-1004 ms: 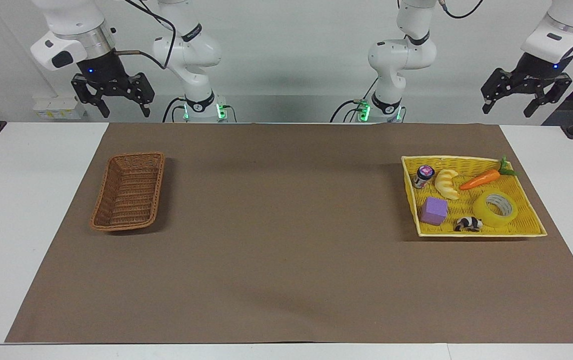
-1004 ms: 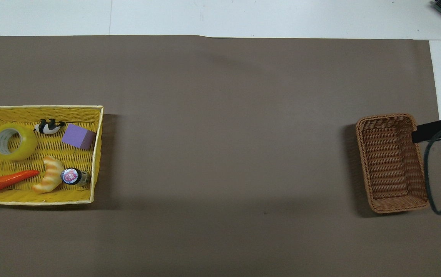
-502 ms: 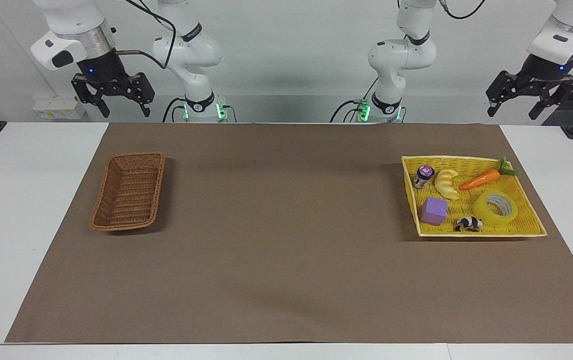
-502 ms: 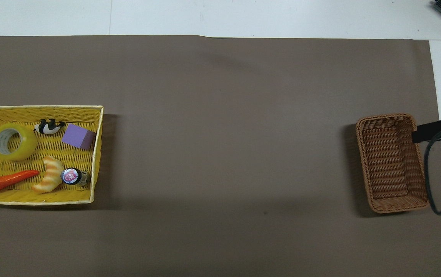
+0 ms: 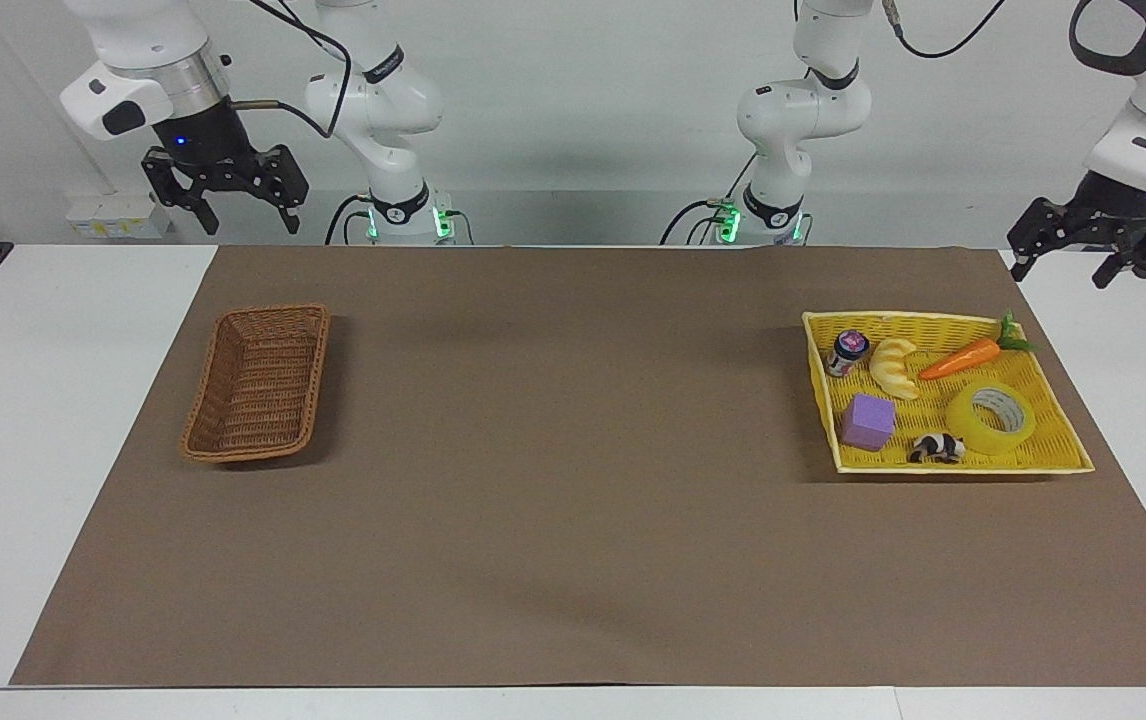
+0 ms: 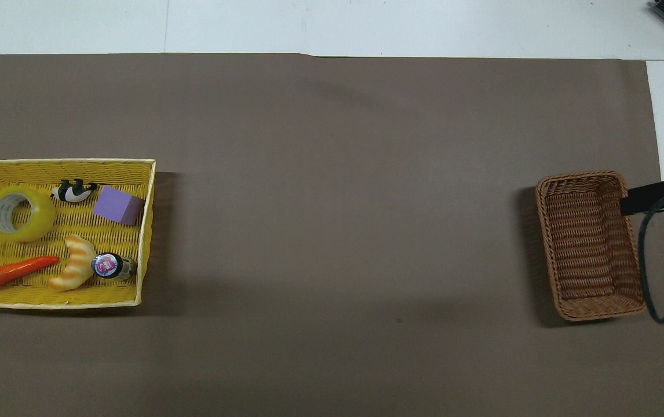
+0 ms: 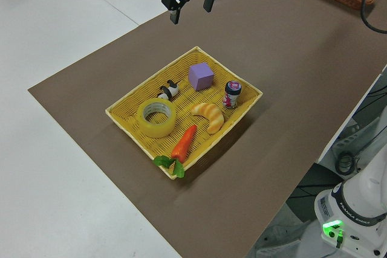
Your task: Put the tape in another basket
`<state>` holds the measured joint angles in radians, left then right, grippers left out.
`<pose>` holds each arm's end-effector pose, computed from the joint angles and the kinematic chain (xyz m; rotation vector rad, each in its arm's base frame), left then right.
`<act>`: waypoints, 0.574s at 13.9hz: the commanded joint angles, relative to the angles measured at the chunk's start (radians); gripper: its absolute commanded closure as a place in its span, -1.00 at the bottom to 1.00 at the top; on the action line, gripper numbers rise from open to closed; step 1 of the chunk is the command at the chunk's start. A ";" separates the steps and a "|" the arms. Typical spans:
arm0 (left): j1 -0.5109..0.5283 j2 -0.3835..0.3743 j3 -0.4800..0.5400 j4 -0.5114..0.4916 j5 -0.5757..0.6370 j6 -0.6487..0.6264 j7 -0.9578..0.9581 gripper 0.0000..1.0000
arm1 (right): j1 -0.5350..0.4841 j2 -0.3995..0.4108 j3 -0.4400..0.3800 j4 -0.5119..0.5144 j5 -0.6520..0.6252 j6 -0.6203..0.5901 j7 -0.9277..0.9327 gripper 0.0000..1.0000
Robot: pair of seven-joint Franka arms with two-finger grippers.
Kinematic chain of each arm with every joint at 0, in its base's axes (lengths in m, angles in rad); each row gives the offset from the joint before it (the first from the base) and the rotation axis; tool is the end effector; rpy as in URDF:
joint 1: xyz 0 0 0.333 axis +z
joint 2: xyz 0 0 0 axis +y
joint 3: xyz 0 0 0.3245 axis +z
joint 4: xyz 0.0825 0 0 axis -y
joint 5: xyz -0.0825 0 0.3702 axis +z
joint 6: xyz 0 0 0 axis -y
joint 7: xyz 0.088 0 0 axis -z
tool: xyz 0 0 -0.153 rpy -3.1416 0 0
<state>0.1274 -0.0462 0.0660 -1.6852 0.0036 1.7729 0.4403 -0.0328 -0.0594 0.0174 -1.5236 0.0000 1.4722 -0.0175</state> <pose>0.5396 0.1069 0.5781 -3.0696 0.3814 -0.1967 0.5116 -0.0076 0.6309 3.1404 0.0033 0.0125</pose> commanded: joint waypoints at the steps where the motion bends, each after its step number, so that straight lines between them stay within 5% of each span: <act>1: 0.050 0.003 -0.009 -0.103 0.009 0.121 0.093 -1.00 | -0.012 -0.019 0.004 -0.016 0.006 -0.003 0.002 -1.00; 8: 0.103 0.112 -0.011 -0.211 -0.063 0.342 0.253 -1.00 | -0.013 -0.022 0.003 -0.021 0.028 -0.010 -0.004 -1.00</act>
<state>0.2055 0.0292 0.0660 -1.8850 -0.0225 2.0570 0.6374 -0.0325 -0.0595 0.0178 -1.5238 0.0037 1.4721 -0.0175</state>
